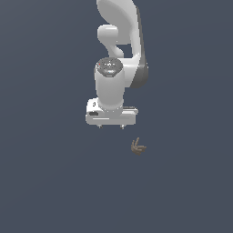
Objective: Pick up the object and move it to a goal position.
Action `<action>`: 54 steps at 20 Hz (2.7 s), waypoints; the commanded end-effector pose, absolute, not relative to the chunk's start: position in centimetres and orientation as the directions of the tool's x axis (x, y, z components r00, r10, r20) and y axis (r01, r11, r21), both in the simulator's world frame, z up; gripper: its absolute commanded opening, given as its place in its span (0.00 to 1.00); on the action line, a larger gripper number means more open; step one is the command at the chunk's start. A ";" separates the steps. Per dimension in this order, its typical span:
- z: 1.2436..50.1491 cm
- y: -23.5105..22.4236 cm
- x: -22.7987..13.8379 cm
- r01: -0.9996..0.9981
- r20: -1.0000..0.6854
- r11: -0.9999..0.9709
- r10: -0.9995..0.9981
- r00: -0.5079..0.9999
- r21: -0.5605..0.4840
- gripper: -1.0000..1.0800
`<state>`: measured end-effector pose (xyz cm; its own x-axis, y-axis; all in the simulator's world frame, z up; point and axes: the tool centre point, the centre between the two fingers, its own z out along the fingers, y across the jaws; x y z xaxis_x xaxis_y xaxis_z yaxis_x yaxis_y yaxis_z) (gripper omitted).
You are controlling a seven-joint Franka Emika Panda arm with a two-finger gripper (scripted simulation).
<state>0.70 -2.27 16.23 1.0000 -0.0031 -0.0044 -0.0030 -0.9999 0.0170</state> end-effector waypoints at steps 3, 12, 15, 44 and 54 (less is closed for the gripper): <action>16.2 -2.4 0.7 0.000 -0.007 -1.000 0.000 1.000 0.020 0.96; 15.9 -3.4 0.6 0.013 -0.026 -0.999 0.012 1.000 0.042 0.96; 15.7 -2.9 0.9 0.031 -0.025 -0.999 0.030 0.999 0.041 0.96; 9.2 10.3 5.1 0.521 -0.001 -0.853 0.521 0.853 0.000 0.96; 4.7 10.5 5.0 0.527 0.000 -0.850 0.527 0.850 0.000 0.96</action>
<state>4.97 10.43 5.38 0.8507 0.5257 -0.0012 0.5257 -0.8507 -0.0004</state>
